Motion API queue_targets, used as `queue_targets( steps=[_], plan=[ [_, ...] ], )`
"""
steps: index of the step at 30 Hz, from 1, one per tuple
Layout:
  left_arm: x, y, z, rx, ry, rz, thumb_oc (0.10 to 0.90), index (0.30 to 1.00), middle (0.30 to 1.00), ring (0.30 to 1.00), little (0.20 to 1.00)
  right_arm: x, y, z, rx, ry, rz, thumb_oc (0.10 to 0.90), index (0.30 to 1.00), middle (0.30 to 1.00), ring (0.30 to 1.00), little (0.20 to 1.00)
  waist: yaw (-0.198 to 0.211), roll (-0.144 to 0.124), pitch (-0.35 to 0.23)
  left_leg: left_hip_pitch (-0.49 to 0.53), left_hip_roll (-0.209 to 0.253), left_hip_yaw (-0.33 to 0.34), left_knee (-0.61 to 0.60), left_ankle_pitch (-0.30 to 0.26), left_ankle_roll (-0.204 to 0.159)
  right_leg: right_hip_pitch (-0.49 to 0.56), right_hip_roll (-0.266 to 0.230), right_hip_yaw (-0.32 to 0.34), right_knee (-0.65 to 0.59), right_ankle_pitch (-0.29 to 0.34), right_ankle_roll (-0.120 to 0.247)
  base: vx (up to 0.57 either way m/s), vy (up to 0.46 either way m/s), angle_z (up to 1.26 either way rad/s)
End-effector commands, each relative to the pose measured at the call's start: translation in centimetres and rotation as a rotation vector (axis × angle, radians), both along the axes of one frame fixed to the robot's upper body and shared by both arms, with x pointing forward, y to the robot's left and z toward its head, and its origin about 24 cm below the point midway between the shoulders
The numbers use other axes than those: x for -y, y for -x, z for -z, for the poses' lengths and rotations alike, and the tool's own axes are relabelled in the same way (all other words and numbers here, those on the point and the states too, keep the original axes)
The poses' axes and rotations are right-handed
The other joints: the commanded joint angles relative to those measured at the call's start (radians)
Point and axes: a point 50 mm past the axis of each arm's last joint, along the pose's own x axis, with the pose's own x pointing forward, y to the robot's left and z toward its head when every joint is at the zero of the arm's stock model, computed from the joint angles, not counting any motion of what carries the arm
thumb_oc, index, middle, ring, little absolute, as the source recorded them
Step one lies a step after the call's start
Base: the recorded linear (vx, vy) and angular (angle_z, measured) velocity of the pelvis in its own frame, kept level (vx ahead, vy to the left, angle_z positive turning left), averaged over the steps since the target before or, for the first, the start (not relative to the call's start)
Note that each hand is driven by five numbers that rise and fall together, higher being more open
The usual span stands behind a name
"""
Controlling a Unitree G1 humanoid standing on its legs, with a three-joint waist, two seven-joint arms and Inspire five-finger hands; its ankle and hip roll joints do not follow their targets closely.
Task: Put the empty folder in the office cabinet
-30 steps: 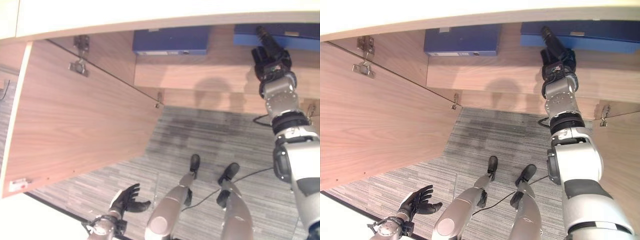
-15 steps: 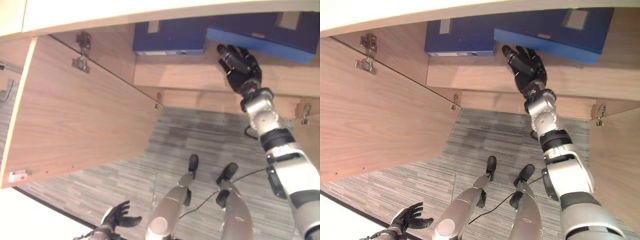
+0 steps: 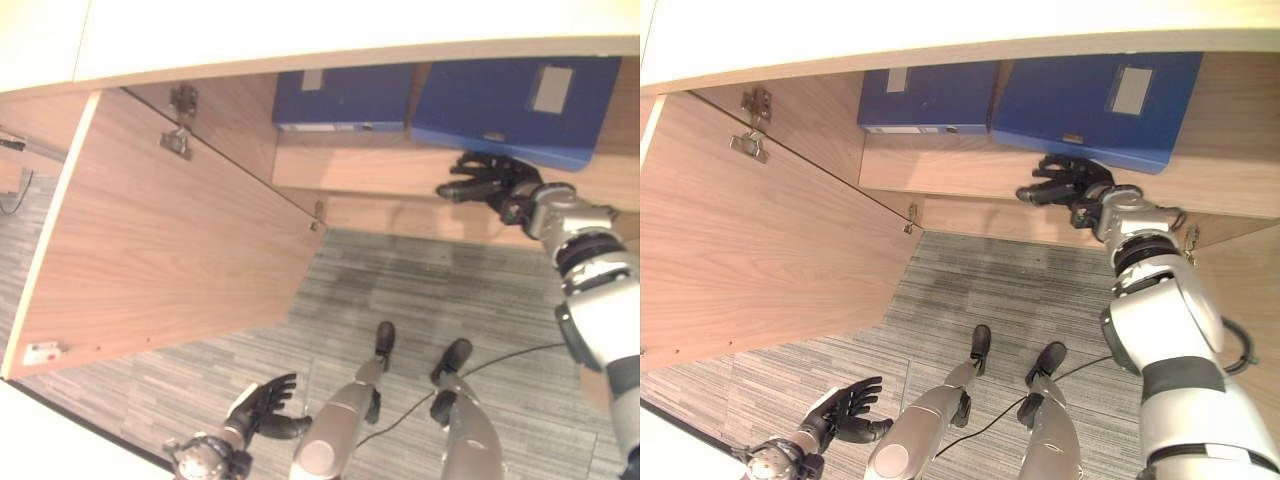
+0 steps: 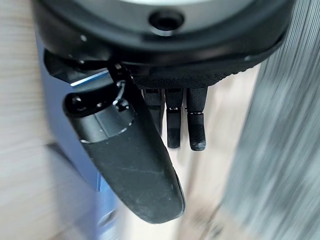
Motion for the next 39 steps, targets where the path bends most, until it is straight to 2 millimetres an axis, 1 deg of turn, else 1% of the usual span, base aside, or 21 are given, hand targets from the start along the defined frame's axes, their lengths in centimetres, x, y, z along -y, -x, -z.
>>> queue_targets(
  steps=[1, 2, 3, 4, 6, 8, 11, 16, 18, 21, 22, 24, 25, 26, 27, 28, 29, 30, 34, 36, 39],
  plan=[
    [-3.9, 4.7, 2.4, -0.210, -0.124, -0.099, 0.800, 0.900, 0.900, 0.900, 0.900, 4.9, 1.8, -1.9, -0.059, 0.316, 0.189, 0.800, 0.900, 0.900, 0.900, 0.900, -0.011, -0.032, 0.019, 0.051, -0.030, 0.002, -0.026, -0.134, -0.027, 0.118, 0.042, -0.001, -0.171, -0.021, 0.079, 0.00, 0.000, 0.00],
    [-4.0, 5.2, 3.5, -0.246, -0.157, -0.124, 0.800, 0.900, 0.900, 0.900, 0.900, 4.9, 1.7, -2.6, -0.008, 0.316, 0.223, 0.800, 0.900, 0.900, 0.900, 0.900, -0.014, -0.034, 0.021, 0.049, -0.030, 0.002, -0.026, -0.134, -0.027, 0.117, 0.042, 0.001, -0.172, -0.020, 0.079, 0.00, 0.000, 0.00],
    [-4.3, 5.5, 4.1, -0.275, -0.190, -0.135, 0.800, 0.900, 0.900, 0.900, 0.900, 5.4, 1.9, -3.3, 0.022, 0.307, 0.264, 0.800, 0.900, 0.900, 0.900, 0.900, -0.014, -0.036, 0.020, 0.047, -0.031, 0.001, -0.026, -0.134, -0.028, 0.117, 0.043, 0.003, -0.174, -0.019, 0.080, -0.01, 0.013, -0.04],
    [-4.7, 5.7, 4.5, -0.290, -0.207, -0.167, 0.800, 0.900, 0.900, 0.900, 0.900, 5.7, 2.0, -4.7, 0.079, 0.300, 0.293, 0.800, 0.900, 0.900, 0.900, 0.900, -0.011, -0.036, 0.018, 0.045, -0.032, 0.002, -0.026, -0.133, -0.029, 0.115, 0.043, 0.004, -0.177, -0.016, 0.081, -0.01, 0.020, -0.04],
    [-4.6, 6.1, 4.9, -0.290, -0.209, -0.224, 0.800, 0.900, 0.900, 0.900, 0.900, 5.7, 2.1, -6.6, 0.176, 0.276, 0.326, 0.800, 0.900, 0.900, 0.900, 0.900, -0.010, -0.032, 0.021, 0.042, -0.033, 0.005, -0.026, -0.132, -0.030, 0.112, 0.044, 0.010, -0.181, -0.010, 0.084, 0.00, 0.000, 0.00],
    [-4.5, 6.4, 5.3, -0.298, -0.206, -0.255, 0.800, 0.900, 0.900, 0.900, 0.900, 5.4, 2.0, -7.6, 0.223, 0.295, 0.324, 0.800, 0.900, 0.900, 0.900, 0.900, -0.010, -0.030, 0.024, 0.039, -0.034, 0.008, -0.026, -0.131, -0.031, 0.108, 0.044, 0.014, -0.185, -0.006, 0.084, -0.01, 0.023, -0.07],
    [-4.7, 6.0, 5.5, -0.291, -0.225, -0.297, 0.800, 0.900, 0.900, 0.900, 0.900, 3.8, 1.5, -9.7, 0.325, 0.320, 0.299, 0.800, 0.900, 0.900, 0.900, 0.900, -0.018, -0.030, 0.029, 0.030, -0.036, 0.012, -0.026, -0.130, -0.032, 0.104, 0.047, 0.021, -0.195, 0.000, 0.084, -0.01, 0.013, -0.16],
    [-4.8, 5.4, 5.6, -0.279, -0.244, -0.313, 0.800, 0.900, 0.900, 0.900, 0.900, 2.5, 1.2, -10.9, 0.415, 0.249, 0.277, 0.800, 0.900, 0.900, 0.900, 0.900, -0.025, -0.030, 0.034, 0.025, -0.037, 0.015, -0.026, -0.129, -0.033, 0.100, 0.051, 0.029, -0.205, 0.008, 0.084, 0.00, 0.004, -0.05],
    [-4.9, 5.2, 5.6, -0.281, -0.247, -0.314, 0.800, 0.900, 0.900, 0.900, 0.900, 1.7, 0.9, -10.8, 0.428, 0.192, 0.235, 0.800, 0.900, 0.900, 0.900, 0.900, -0.027, -0.031, 0.035, 0.023, -0.037, 0.015, -0.026, -0.129, -0.033, 0.099, 0.053, 0.032, -0.209, 0.010, 0.083, 0.00, -0.002, -0.02],
    [-5.1, 5.2, 5.7, -0.295, -0.254, -0.308, 0.800, 0.900, 0.900, 0.900, 0.900, -0.8, 0.1, -10.5, 0.437, 0.176, 0.115, 0.800, 0.900, 0.900, 0.900, 0.900, -0.030, -0.037, 0.036, 0.022, -0.034, 0.017, -0.026, -0.128, -0.035, 0.098, 0.056, 0.035, -0.215, 0.014, 0.081, 0.00, -0.007, -0.05],
    [-5.0, 5.2, 5.7, -0.295, -0.253, -0.308, 0.800, 0.900, 0.900, 0.900, 0.900, -0.8, 0.1, -10.4, 0.436, 0.176, 0.115, 0.800, 0.900, 0.900, 0.900, 0.900, -0.030, -0.037, 0.036, 0.022, -0.034, 0.018, -0.026, -0.128, -0.035, 0.098, 0.056, 0.035, -0.216, 0.014, 0.081, 0.00, -0.011, -0.06],
    [-5.0, 5.1, 5.6, -0.290, -0.252, -0.297, 0.800, 0.900, 0.900, 0.900, 0.900, -3.7, -0.6, -10.3, 0.425, 0.298, -0.011, 0.800, 0.900, 0.900, 0.900, 0.900, -0.033, -0.046, 0.037, 0.021, -0.033, 0.020, -0.026, -0.127, -0.035, 0.098, 0.059, 0.037, -0.217, 0.017, 0.079, 0.00, -0.011, -0.12],
    [-5.0, 5.2, 5.6, -0.287, -0.248, -0.301, 0.800, 0.900, 0.900, 0.900, 0.900, -4.7, -0.6, -10.6, 0.436, 0.371, -0.049, 0.800, 0.900, 0.900, 0.900, 0.900, -0.038, -0.050, 0.038, 0.021, -0.033, 0.022, -0.026, -0.127, -0.035, 0.098, 0.060, 0.039, -0.217, 0.018, 0.078, 0.00, -0.004, -0.20],
    [-5.0, 5.1, 5.6, -0.281, -0.249, -0.313, 0.800, 0.900, 0.900, 0.900, 0.900, -6.3, -0.6, -11.3, 0.485, 0.455, -0.094, 0.800, 0.900, 0.900, 0.900, 0.900, -0.042, -0.056, 0.039, 0.021, -0.032, 0.023, -0.026, -0.128, -0.034, 0.097, 0.061, 0.041, -0.218, 0.020, 0.077, 0.00, -0.003, -0.20],
    [-5.0, 5.1, 5.6, -0.281, -0.248, -0.313, 0.800, 0.900, 0.900, 0.900, 0.900, -6.3, -0.6, -11.3, 0.485, 0.455, -0.094, 0.800, 0.900, 0.900, 0.900, 0.900, -0.043, -0.055, 0.039, 0.021, -0.032, 0.023, -0.026, -0.128, -0.034, 0.097, 0.061, 0.041, -0.218, 0.020, 0.077, 0.00, 0.001, -0.13],
    [-5.1, 4.8, 5.6, -0.266, -0.262, -0.327, 0.800, 0.900, 0.900, 0.900, 0.900, -8.0, -0.2, -12.6, 0.570, 0.577, -0.130, 0.800, 0.900, 0.900, 0.900, 0.900, -0.045, -0.060, 0.037, 0.019, -0.032, 0.022, -0.026, -0.128, -0.034, 0.095, 0.062, 0.040, -0.220, 0.021, 0.078, 0.00, 0.001, -0.11],
    [-5.0, 4.8, 5.6, -0.266, -0.262, -0.327, 0.800, 0.900, 0.900, 0.900, 0.900, -8.0, -0.2, -12.6, 0.570, 0.578, -0.129, 0.800, 0.900, 0.900, 0.900, 0.900, -0.046, -0.060, 0.037, 0.019, -0.032, 0.022, -0.026, -0.128, -0.034, 0.095, 0.062, 0.040, -0.220, 0.021, 0.078, 0.01, 0.001, -0.10],
    [-4.9, 4.3, 5.5, -0.243, -0.278, -0.317, 0.800, 0.900, 0.900, 0.900, 0.900, -9.5, 0.3, -13.6, 0.654, 0.653, -0.168, 0.800, 0.900, 0.900, 0.900, 0.900, -0.049, -0.064, 0.037, 0.018, -0.031, 0.020, -0.026, -0.129, -0.034, 0.094, 0.062, 0.039, -0.222, 0.022, 0.079, 0.01, 0.001, -0.04],
    [-5.2, 3.7, 5.2, -0.210, -0.316, -0.309, 0.800, 0.900, 0.900, 0.900, 0.900, -11.4, 1.1, -15.5, 0.754, 0.801, -0.193, 0.800, 0.900, 0.900, 0.900, 0.900, -0.049, -0.071, 0.036, 0.020, -0.029, 0.018, -0.026, -0.128, -0.034, 0.095, 0.061, 0.037, -0.221, 0.020, 0.078, 0.00, -0.001, 0.02],
    [-5.2, 3.5, 5.2, -0.209, -0.324, -0.309, 0.800, 0.900, 0.900, 0.900, 0.900, -11.6, 1.0, -15.8, 0.753, 0.820, -0.179, 0.800, 0.900, 0.900, 0.900, 0.900, -0.048, -0.075, 0.035, 0.021, -0.028, 0.017, -0.026, -0.128, -0.034, 0.097, 0.062, 0.035, -0.222, 0.020, 0.078, 0.01, -0.008, 0.10],
    [-5.4, 3.5, 5.3, -0.221, -0.335, -0.317, 0.800, 0.900, 0.900, 0.900, 0.900, -12.0, 0.6, -16.0, 0.726, 0.789, -0.163, 0.800, 0.900, 0.900, 0.900, 0.900, -0.046, -0.081, 0.033, 0.020, -0.028, 0.015, -0.026, -0.127, -0.035, 0.099, 0.064, 0.034, -0.225, 0.023, 0.077, 0.00, -0.006, 0.08]
  ],
)
